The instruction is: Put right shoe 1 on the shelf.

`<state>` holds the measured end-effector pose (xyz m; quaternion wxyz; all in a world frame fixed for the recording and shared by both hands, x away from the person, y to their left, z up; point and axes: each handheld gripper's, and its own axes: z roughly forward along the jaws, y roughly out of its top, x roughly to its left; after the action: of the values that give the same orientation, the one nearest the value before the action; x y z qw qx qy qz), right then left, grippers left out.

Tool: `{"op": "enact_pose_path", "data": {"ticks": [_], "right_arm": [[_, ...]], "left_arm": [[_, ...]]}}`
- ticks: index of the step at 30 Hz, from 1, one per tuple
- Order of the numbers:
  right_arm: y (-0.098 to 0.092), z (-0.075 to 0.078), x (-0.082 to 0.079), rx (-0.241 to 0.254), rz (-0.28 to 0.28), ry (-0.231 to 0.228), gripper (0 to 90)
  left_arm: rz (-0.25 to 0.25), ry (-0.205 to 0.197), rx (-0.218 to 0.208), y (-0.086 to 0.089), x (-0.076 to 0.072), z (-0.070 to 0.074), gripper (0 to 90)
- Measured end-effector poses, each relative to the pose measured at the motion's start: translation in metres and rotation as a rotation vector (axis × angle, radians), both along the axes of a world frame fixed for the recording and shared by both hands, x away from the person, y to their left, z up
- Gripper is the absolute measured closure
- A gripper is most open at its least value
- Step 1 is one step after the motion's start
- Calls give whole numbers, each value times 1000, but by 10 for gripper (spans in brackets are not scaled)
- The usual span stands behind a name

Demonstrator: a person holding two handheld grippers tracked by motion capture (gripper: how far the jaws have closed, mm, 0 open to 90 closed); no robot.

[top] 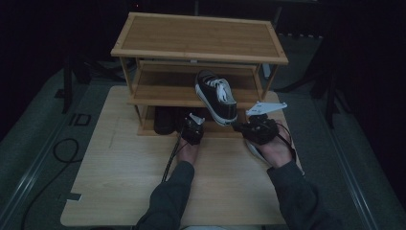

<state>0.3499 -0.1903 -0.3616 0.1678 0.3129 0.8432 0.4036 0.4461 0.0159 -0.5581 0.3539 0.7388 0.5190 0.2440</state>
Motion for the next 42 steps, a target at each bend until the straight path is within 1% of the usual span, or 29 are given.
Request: {"op": "enact_pose_path", "data": {"ticks": [3, 8, 9, 12, 14, 15, 19, 21, 24, 26, 31, 34, 38, 41, 42], "right_arm": [[4, -1, 1, 4, 19, 0, 900], [12, -2, 3, 11, 36, 6, 900], [14, -2, 4, 12, 37, 4, 900], [19, -5, 9, 6, 15, -10, 900], [20, -6, 13, 30, 21, 6, 900], [22, -6, 14, 34, 24, 7, 900], [28, -7, 14, 29, 31, -4, 900], [31, -7, 15, 35, 36, -5, 900], [37, -8, 14, 22, 32, -22, 900], [39, -8, 16, 33, 40, -17, 900], [49, -8, 16, 22, 48, -27, 900], [56, -9, 16, 0, 42, -47, 900], [58, -8, 17, 7, 41, -44, 900], [64, -9, 16, 5, 30, -71, 900], [64, -9, 16, 5, 30, -71, 900]], "left_arm": [[1, -1, 0, 0, 0, 0, 900], [1, -1, 2, 0, 0, 0, 900], [1, -1, 1, 0, 0, 0, 900], [2, -2, 6, -1, 0, 0, 900], [2, -2, 5, 0, 0, 0, 900], [2, -2, 5, -1, 0, 0, 900], [2, -4, 10, -1, -1, 0, 900], [3, -6, 10, -1, 0, 0, 900], [2, -5, 9, -1, 0, 0, 900], [3, -5, 9, -1, 0, 0, 900], [2, -5, 9, -1, -1, 0, 900], [2, -5, 9, -1, -1, 0, 900], [1, -6, 8, -1, -1, 0, 900], [4, -10, 11, -2, -1, 0, 900], [4, -11, 11, -2, -1, 0, 900]]}}
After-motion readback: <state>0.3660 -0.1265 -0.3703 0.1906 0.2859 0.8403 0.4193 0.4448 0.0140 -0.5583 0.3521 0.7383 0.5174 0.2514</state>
